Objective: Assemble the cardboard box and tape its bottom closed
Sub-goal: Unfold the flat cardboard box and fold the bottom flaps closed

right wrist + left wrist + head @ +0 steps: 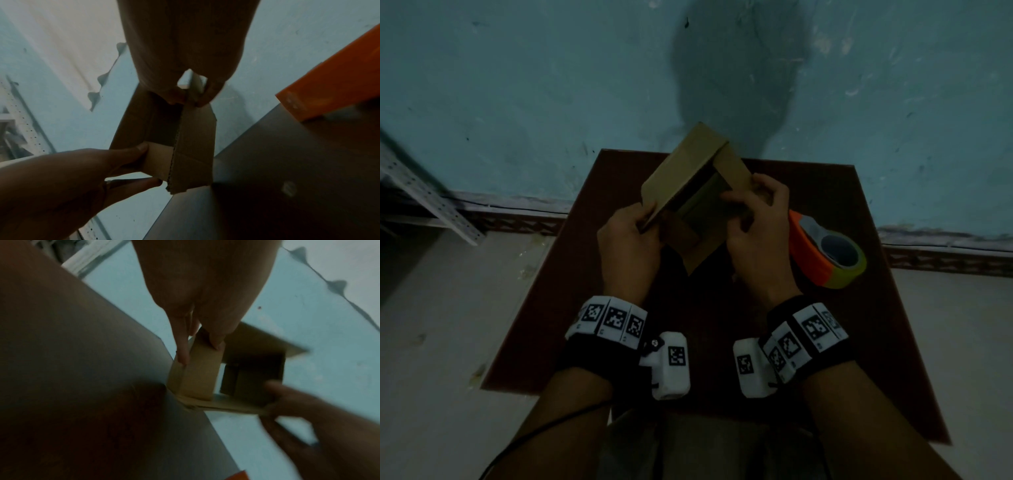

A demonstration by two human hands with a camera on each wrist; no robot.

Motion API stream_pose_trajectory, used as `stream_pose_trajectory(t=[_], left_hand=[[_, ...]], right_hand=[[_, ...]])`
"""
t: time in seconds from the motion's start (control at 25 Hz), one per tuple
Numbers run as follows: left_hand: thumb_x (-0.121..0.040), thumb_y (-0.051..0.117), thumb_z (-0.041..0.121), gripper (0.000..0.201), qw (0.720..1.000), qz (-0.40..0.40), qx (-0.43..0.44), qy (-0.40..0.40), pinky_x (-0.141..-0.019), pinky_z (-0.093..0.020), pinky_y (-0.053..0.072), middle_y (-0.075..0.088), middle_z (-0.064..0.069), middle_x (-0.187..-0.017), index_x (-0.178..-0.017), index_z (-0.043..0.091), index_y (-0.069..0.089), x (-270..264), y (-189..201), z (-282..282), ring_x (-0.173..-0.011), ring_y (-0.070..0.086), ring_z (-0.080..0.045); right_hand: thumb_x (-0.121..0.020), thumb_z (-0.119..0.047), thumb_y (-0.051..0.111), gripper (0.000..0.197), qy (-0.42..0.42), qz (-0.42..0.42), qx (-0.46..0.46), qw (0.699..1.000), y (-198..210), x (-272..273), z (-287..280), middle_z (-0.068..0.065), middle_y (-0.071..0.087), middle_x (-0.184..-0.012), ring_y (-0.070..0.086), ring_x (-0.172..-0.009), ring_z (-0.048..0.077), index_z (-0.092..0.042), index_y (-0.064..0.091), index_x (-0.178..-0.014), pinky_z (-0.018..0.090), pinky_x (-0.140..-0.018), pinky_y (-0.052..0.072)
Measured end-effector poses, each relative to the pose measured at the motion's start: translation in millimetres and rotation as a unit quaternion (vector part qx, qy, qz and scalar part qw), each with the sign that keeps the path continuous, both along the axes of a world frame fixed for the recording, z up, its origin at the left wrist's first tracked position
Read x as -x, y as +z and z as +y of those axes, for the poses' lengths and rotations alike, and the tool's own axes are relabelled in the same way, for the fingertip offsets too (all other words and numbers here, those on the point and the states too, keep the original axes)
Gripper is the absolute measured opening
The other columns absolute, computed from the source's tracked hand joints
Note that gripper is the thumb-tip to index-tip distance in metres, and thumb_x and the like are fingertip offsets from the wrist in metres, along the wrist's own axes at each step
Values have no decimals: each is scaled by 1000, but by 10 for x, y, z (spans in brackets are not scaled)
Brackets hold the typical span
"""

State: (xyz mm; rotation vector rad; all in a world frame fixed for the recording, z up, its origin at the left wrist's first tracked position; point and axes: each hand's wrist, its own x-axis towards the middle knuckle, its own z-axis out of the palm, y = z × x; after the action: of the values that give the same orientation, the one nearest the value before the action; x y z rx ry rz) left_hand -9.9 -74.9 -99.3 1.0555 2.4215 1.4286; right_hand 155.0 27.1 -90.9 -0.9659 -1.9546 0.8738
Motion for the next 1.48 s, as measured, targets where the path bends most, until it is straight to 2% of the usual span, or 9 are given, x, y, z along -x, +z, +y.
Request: stream_pose_trajectory(t=[0.12, 0.32, 0.52, 0.64, 0.76, 0.88, 1.16, 1.24, 1.48], left_hand=[[-98, 74, 16, 31, 998, 53, -22, 3, -97, 3, 39, 72, -9, -137, -129, 12, 77, -15, 10, 11, -123, 67, -13], [-98, 73, 15, 29, 995, 37, -85, -37, -86, -20, 62, 81, 8, -108, -125, 23, 79, -74, 41, -19, -92, 75, 1], [-95, 75, 21, 26, 987, 112, -115, -23, -91, -23, 58, 78, 11, -110, -120, 26, 80, -31, 138, 23, -103, 72, -13], [-95, 77, 19, 22, 982, 11, -190, -14, -90, -17, 54, 77, 8, -103, -115, 28, 78, -9, 248, 58, -100, 71, -6], [-97, 75, 18, 11, 975, -72, -208, -33, -76, -18, 57, 75, 14, -89, -102, 28, 77, 14, 317, 34, -81, 70, 5], [-97, 74, 12, 17, 977, -122, -169, -48, -72, -10, 55, 72, 16, -93, -107, 26, 75, 98, 285, 27, -78, 68, 13], [-99, 56, -10, 46, 957, -176, -123, -196, -94, -18, 58, 74, 7, -126, -133, 16, 71, -30, 274, 22, -118, 70, 0], [-102, 56, -3, 38, 942, -215, -126, -225, -93, -17, 56, 72, 1, -133, -133, 12, 72, -42, 306, 20, -123, 68, -5], [-89, 84, 30, 28, 972, -128, -45, -194, -104, -34, 58, 68, 6, -140, -116, 25, 81, -28, 199, 14, -126, 64, -5]], right_hand=[[-90, 0, 69, 44, -15, 65, -26, 997, 53, 22, 11, 6, 43, -154, 54, -136, 20, -19, 60, -129, 43, -104, 56], [-98, -9, 60, 65, -19, 37, 36, 998, 18, 21, 12, 7, 26, -161, 67, -107, 21, -35, 48, -156, 44, -88, 63], [-103, -29, 54, 52, -24, 61, 90, 994, 66, -4, 70, 6, 37, -159, 60, -130, 28, -34, 54, -155, 42, -102, 60], [-107, -26, 60, 42, -31, 98, 110, 989, 138, -18, 30, 5, 34, -168, 40, -151, 18, -25, 62, -149, 18, -110, 44], [-103, -35, 62, 42, -25, 154, 76, 985, 177, -3, 12, 2, 58, -145, 58, -133, 13, -23, 61, -143, 39, -111, 52], [-103, -37, 65, 47, -28, 184, 102, 977, 220, -15, 28, 2, 65, -136, 64, -124, 11, -21, 56, -146, 32, -103, 55], [-98, -51, 71, 57, -60, 23, 99, 993, 186, -5, 68, -7, 56, -143, 55, -123, 5, -27, 57, -148, 26, -102, 50], [-96, -52, 73, 59, -77, -5, 92, 993, 173, -5, 64, -5, 50, -146, 49, -121, 3, -28, 58, -148, 15, -95, 42], [-98, -38, 75, 54, -45, 28, 163, 985, 119, -15, 99, -15, 51, -128, 58, -109, 0, -30, 54, -147, 15, -81, 48]])
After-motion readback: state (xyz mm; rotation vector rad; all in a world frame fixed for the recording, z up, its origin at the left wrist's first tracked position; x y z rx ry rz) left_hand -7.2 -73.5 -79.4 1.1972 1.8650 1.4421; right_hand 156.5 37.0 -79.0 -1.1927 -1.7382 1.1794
